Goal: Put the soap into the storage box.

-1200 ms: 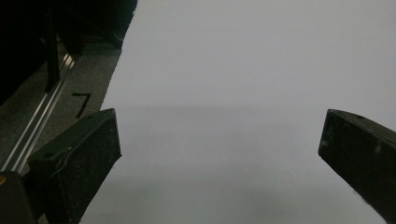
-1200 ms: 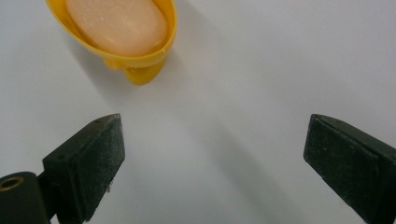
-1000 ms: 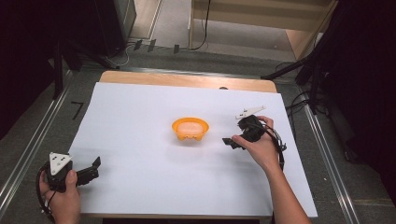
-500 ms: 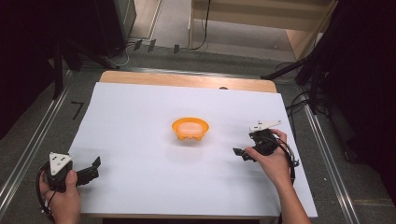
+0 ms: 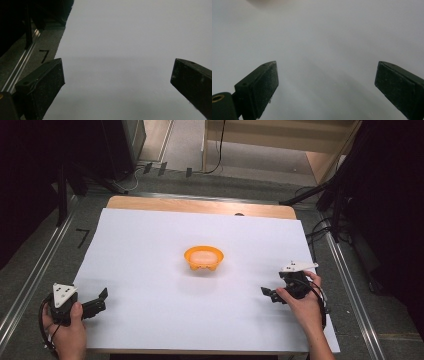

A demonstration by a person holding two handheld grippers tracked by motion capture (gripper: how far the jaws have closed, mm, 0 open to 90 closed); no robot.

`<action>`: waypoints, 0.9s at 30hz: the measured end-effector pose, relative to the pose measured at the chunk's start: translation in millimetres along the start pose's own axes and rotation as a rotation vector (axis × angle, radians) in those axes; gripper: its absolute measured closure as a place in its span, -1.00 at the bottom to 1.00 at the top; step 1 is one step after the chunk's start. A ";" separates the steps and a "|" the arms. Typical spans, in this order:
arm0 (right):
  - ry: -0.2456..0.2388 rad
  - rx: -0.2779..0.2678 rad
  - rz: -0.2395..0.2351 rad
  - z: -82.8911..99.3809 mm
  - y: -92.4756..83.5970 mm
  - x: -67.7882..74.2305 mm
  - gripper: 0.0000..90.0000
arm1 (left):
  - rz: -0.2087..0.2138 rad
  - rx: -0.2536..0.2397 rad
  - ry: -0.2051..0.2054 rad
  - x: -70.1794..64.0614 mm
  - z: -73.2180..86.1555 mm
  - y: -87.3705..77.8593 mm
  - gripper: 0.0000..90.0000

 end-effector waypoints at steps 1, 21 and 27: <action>0.010 -0.003 0.006 6.1 -2.2 -1.6 -0.91 | 0.000 0.001 0.000 0.0 0.1 0.0 -1.00; 0.146 -0.127 0.029 66.4 -35.6 -23.1 -0.94 | -0.001 -0.001 -0.003 0.1 0.0 -0.6 -1.00; 0.164 -0.140 0.064 78.2 -44.6 -30.3 -0.94 | -0.001 -0.001 -0.002 0.1 0.1 -0.8 -1.00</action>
Point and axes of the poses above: each handheld gripper's, and its own axes: y roughly forward along the jaws, z roughly out of its underside, x roughly to its left, the point moved 7 cm from there along y, roughly forward along the jaws, and after that the axes turned 4 degrees about y, right-handed, at the moved point
